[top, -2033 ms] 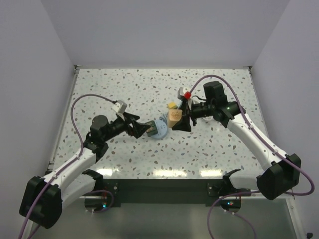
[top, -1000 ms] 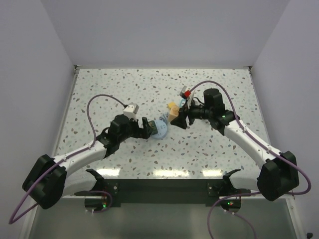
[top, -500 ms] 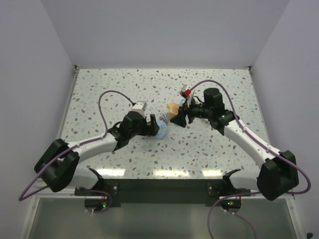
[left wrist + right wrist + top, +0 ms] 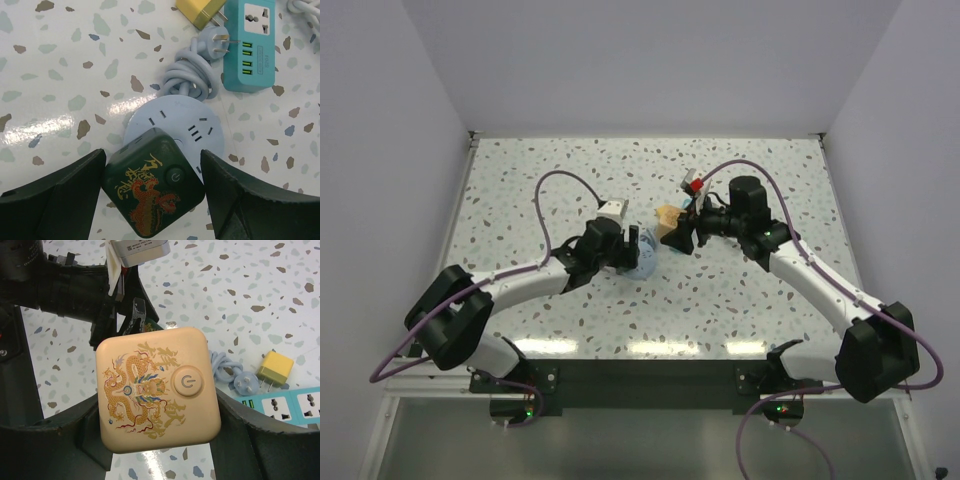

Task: Insert the plug

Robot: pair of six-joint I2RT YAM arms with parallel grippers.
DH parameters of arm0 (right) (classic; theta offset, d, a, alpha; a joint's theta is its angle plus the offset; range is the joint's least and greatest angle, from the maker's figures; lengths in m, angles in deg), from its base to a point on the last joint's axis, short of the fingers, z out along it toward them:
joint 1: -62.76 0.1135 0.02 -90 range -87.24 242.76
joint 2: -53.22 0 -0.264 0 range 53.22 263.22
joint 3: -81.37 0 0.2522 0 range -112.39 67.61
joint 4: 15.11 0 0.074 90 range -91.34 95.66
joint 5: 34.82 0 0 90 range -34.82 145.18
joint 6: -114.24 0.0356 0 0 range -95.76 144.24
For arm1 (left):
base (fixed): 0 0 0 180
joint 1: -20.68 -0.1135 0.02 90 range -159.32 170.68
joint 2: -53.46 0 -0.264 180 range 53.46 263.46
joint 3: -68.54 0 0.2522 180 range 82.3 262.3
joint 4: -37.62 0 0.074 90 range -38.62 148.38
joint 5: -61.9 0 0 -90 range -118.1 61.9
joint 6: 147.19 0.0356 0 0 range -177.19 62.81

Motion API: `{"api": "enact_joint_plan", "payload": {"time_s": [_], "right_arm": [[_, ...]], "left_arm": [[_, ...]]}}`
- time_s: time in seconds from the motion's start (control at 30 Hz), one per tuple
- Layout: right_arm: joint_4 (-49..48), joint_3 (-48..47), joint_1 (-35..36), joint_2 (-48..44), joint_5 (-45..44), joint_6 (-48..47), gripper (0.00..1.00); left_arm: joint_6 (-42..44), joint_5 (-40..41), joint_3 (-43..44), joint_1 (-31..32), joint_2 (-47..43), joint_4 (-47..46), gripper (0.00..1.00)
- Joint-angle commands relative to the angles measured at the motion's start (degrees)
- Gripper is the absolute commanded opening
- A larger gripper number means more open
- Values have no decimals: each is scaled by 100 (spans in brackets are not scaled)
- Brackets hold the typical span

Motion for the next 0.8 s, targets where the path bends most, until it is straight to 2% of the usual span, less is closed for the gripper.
{"api": "enact_joint_plan", "payload": {"time_s": [0.0, 0.07, 0.1, 0.2, 0.3, 0.37, 0.47, 0.53, 0.57, 0.6, 0.77], "right_arm": [[-302, -49, -3, 53, 57, -91, 0], [-258, -66, 23, 97, 56, -143, 0], [-231, -67, 49, 97, 22, -170, 0], [-152, -67, 146, 106, 4, -310, 0], [-82, -67, 234, 149, -75, -398, 0], [-56, -75, 252, 219, -93, -407, 0], [41, -119, 269, 290, -84, -486, 0], [138, -146, 269, 308, -84, -565, 0], [225, -180, 269, 308, -75, -644, 0], [287, -207, 269, 290, -67, -679, 0], [1076, -558, 269, 369, -58, -1092, 0]], "left_arm": [[976, 161, 250, 37, -9, 65, 77], [1624, 3, 242, 37, -18, 22, 74], [1777, -128, 250, 28, -18, -5, 70], [2357, -577, 224, 37, -9, -172, 66], [2990, -1313, 154, 28, -27, -277, 65], [3568, -1561, 49, 28, -44, -348, 64], [3773, -1685, 13, 28, -97, -418, 64], [3799, -1677, -13, 28, -228, -427, 70], [3817, -1633, -74, 28, -307, -444, 76], [3808, -1502, -127, 28, -508, -505, 86], [3703, -1193, -540, 19, -1335, -620, 97]]}}
